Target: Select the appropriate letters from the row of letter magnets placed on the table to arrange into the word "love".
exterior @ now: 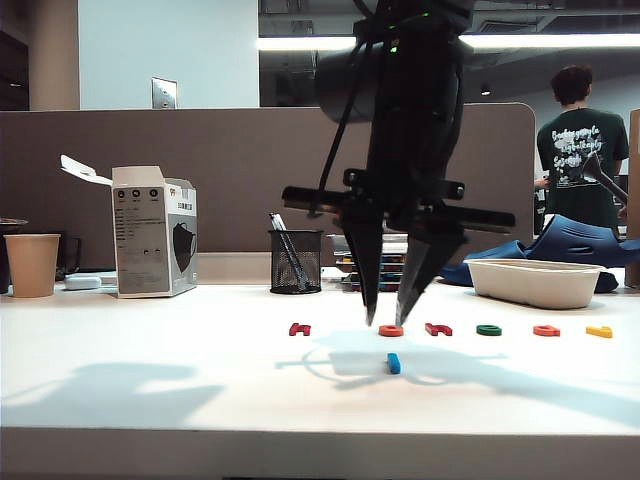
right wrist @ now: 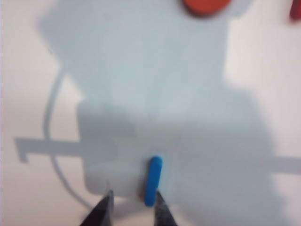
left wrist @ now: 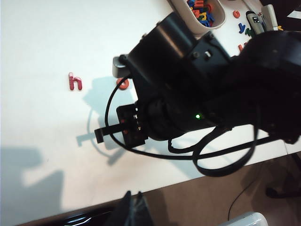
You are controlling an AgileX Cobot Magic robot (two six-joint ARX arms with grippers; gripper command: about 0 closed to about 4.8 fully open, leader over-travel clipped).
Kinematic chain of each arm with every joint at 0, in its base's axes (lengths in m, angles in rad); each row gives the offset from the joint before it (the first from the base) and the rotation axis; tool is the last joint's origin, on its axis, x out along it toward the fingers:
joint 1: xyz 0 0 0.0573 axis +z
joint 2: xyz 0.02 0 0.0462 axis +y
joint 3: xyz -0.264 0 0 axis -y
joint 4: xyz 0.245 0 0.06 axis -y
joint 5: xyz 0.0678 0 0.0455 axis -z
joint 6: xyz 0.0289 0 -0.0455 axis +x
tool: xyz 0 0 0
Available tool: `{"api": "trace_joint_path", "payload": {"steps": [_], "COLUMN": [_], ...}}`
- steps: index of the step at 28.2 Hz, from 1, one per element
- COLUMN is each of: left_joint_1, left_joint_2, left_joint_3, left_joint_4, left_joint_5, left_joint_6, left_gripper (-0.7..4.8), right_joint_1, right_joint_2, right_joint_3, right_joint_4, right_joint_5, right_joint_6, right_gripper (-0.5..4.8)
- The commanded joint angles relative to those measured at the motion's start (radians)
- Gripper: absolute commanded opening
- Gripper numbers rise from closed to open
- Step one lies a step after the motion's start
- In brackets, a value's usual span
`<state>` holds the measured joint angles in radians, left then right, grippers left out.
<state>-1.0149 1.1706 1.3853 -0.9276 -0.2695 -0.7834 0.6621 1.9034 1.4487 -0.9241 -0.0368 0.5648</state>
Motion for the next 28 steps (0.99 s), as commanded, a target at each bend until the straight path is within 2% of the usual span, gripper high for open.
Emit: {"api": "trace_joint_path", "payload": {"steps": [1, 4, 12, 19, 28], "left_joint_1": [-0.001, -0.001, -0.001, -0.001, -0.001], "left_joint_2": [-0.002, -0.002, -0.002, -0.002, -0.002], "left_joint_3": [0.003, 0.003, 0.003, 0.003, 0.003], "left_joint_4": [0.008, 0.008, 0.008, 0.008, 0.008], "left_joint_5": [-0.003, -0.003, -0.003, -0.003, -0.003], "left_joint_6": [-0.002, -0.002, -0.002, -0.002, -0.002], "left_gripper": [-0.05, -0.05, -0.05, -0.05, -0.05], "right_joint_1": [-0.027, -0.055, -0.121, -0.15, -0.148], "right_joint_2": [-0.008, -0.007, 0.022, 0.138, 0.169], "right_joint_3": [0.001, 0.001, 0.016, 0.163, 0.169], "right_joint_4": [0.071, 0.107, 0.245, 0.151, 0.132], "right_joint_5": [0.023, 0.023, 0.024, 0.019, 0.042], "right_joint_6": [-0.021, -0.042, -0.152, -0.2, -0.199], "right_gripper": [1.4, 1.77, 1.76, 1.76, 1.76]}}
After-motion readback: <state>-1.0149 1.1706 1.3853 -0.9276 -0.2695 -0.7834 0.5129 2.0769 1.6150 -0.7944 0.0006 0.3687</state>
